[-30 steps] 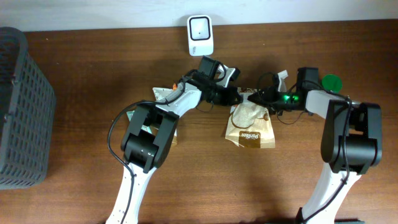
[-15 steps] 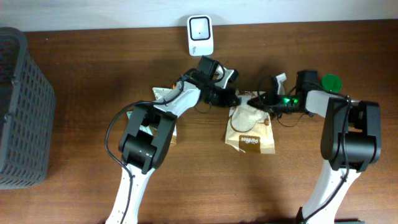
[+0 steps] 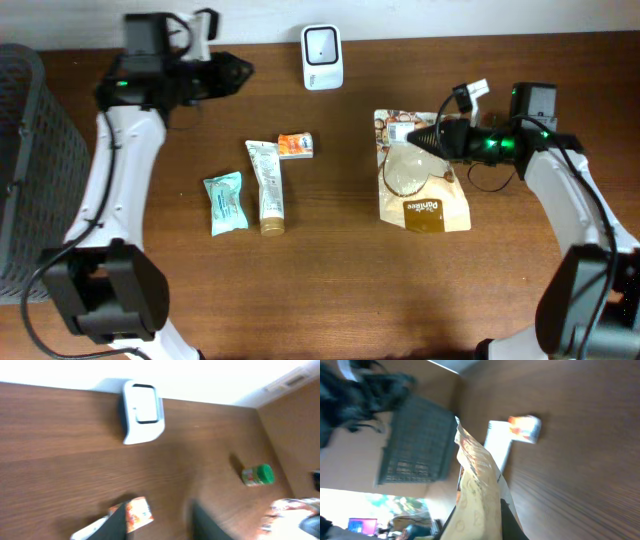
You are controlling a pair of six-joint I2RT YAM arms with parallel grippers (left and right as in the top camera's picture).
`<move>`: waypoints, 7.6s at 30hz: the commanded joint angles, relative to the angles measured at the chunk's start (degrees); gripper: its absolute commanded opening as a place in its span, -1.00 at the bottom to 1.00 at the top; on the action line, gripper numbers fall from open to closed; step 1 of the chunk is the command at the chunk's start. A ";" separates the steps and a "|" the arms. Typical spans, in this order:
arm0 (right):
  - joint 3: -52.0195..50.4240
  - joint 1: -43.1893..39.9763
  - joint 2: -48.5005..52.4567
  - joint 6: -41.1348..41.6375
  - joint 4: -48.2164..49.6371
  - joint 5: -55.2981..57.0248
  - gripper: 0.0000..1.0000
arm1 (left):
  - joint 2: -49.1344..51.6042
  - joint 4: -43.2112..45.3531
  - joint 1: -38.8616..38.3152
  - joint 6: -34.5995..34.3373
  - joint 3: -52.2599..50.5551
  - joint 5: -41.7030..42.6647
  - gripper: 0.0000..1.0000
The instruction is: Scan the item barcode
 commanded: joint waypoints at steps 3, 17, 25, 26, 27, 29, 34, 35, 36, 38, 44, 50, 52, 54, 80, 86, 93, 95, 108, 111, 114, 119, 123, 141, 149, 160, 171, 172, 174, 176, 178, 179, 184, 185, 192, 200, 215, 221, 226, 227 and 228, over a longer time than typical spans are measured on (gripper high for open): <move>0.98 0.28 -6.10 16.13 9.38 -9.66 -0.92 | 0.68 -3.45 6.16 1.11 -0.39 -2.36 0.99; 17.20 12.87 -4.92 22.23 10.08 7.45 -0.92 | 0.68 -3.76 8.13 1.09 -0.44 -2.36 0.98; 35.58 29.22 1.07 -2.10 -7.54 66.14 -0.92 | 0.68 -3.76 8.13 1.11 -0.42 -2.36 0.99; 35.58 30.88 2.25 -5.55 -5.31 71.89 -0.92 | 0.68 -3.76 8.13 1.09 -0.42 -2.36 0.98; 35.58 32.48 3.78 -9.94 -2.91 77.83 -0.92 | 0.68 -3.76 8.13 1.11 -0.44 -2.36 0.98; 35.58 34.73 7.10 -17.22 1.64 87.21 -0.92 | 0.68 -3.76 8.13 1.11 -0.44 -2.36 0.98; 35.58 37.24 16.98 -33.83 14.67 96.63 -0.92 | 0.68 -3.76 8.13 1.11 -0.42 -2.36 0.98; 35.58 37.42 18.82 -36.94 17.27 98.62 -0.92 | 0.68 -3.76 8.13 1.11 -0.42 -2.36 0.98; 35.58 37.46 20.59 -39.91 19.50 99.95 -0.92 | 0.68 -3.76 8.13 1.11 -0.42 -2.36 0.98; 35.58 37.46 23.04 -44.68 22.82 101.39 -0.92 | 0.68 -3.76 8.13 1.11 -0.44 -2.36 0.98; 35.58 37.38 29.73 -57.02 33.73 102.99 -0.92 | 0.68 -3.76 8.13 1.11 -0.42 -2.36 0.98; 35.58 37.46 36.22 -72.08 43.28 102.40 -0.92 | 0.68 -3.76 8.13 1.11 -0.42 -2.36 0.98; 35.56 37.44 38.36 -74.84 43.87 102.27 -0.92 | 0.68 -3.76 8.13 1.11 -0.42 -2.36 0.98; 35.58 37.38 39.04 -74.79 44.24 102.25 -0.92 | 0.68 -3.76 8.13 1.11 -0.44 -2.36 0.98; 35.58 36.39 38.75 -74.71 50.49 99.01 -0.92 | 0.68 -3.76 8.13 1.09 -0.42 -2.36 0.98; 35.58 36.37 31.06 -65.96 43.39 98.95 -0.91 | 0.68 -3.76 8.13 1.09 -0.44 -2.36 0.98; 35.58 36.26 15.06 -49.62 24.15 94.55 -0.92 | 0.68 -3.76 8.13 1.11 -0.42 -2.36 0.98; 35.58 36.15 10.01 -40.89 15.72 90.44 -0.92 | 0.68 -3.76 8.13 1.09 -0.42 -2.36 0.98; 35.47 23.54 -5.64 -8.00 -35.54 64.65 -0.92 | 0.68 -3.76 8.13 1.09 -0.44 -2.36 0.98; 33.97 18.45 -4.48 -4.92 -43.12 64.65 -0.92 | 0.68 -3.76 8.13 1.09 -0.42 -2.36 0.98; 29.86 12.20 -3.23 -3.72 -45.13 64.67 -0.92 | 0.68 -3.76 8.13 1.11 -0.44 -2.36 0.98; 21.66 1.42 -2.78 2.97 -39.76 64.67 -0.92 | 0.68 -3.76 8.13 1.09 -0.42 -2.36 0.98; 19.26 -7.13 -2.78 11.98 -37.20 64.57 -0.92 | 0.68 -3.76 8.13 1.09 -0.44 -2.36 0.98; 6.29 -19.61 -2.73 22.38 -17.59 59.71 -0.06 | 0.68 -3.76 8.13 1.09 -0.44 -2.36 0.98; 17.38 -18.38 -2.75 11.08 -29.27 53.33 0.74 | 0.68 -3.76 8.13 1.11 -0.42 -2.36 0.98; 24.20 7.80 -2.71 5.01 -36.22 50.62 0.76 | 0.68 -3.76 8.13 1.09 -0.44 -2.36 0.98; 24.15 28.48 10.12 23.39 -13.77 52.68 0.46 | 0.68 0.31 8.15 1.36 -0.44 -2.97 0.99; 24.15 29.81 12.46 25.77 -11.78 52.65 0.45 | 0.66 2.23 8.31 1.44 -0.35 -3.93 0.99; 24.15 32.30 16.85 30.53 -7.41 52.70 0.44 | 0.66 4.66 9.14 4.09 0.46 -4.87 0.98; 24.15 34.51 21.55 36.72 -2.54 52.70 0.34 | 0.66 7.80 10.95 6.47 0.55 -5.14 0.98; 24.15 35.69 24.59 40.94 0.33 52.94 0.15 | 0.66 8.26 12.13 6.45 0.55 -9.44 0.98; 24.15 36.04 25.49 42.32 1.16 52.96 0.05 | 0.66 8.17 12.46 6.45 0.55 -11.39 0.98; 24.15 37.77 30.36 51.12 5.38 52.94 -0.27 | 0.66 5.95 13.40 6.45 0.52 -21.29 0.98; 24.15 37.79 30.80 51.65 6.10 52.94 -0.27 | 0.66 5.64 13.40 6.43 0.52 -21.51 0.98; 24.15 38.99 31.36 59.67 6.82 59.17 -0.36 | 0.68 4.94 13.27 6.43 0.48 -21.42 0.98; 24.15 41.97 34.36 62.51 8.70 64.30 -0.47 | 0.68 4.96 13.27 6.43 0.48 -21.42 0.98; 24.22 39.98 37.05 31.82 9.27 59.60 -0.92 | 0.66 4.96 13.27 6.43 0.48 -21.42 0.99; 24.24 32.94 29.70 14.27 -2.23 43.60 -0.92 | 0.68 4.96 13.27 6.43 0.48 -21.42 0.99; 24.24 28.48 23.82 -2.12 -16.74 38.53 -0.92 | 0.68 4.96 13.27 6.43 0.48 -21.42 0.98; 24.22 28.20 23.06 -3.76 -18.53 38.56 -0.92 | 0.68 4.96 13.27 6.43 0.48 -21.42 0.98; 24.22 28.00 22.62 -4.13 -19.21 38.51 -0.92 | 0.68 4.96 13.27 6.43 0.48 -21.42 0.98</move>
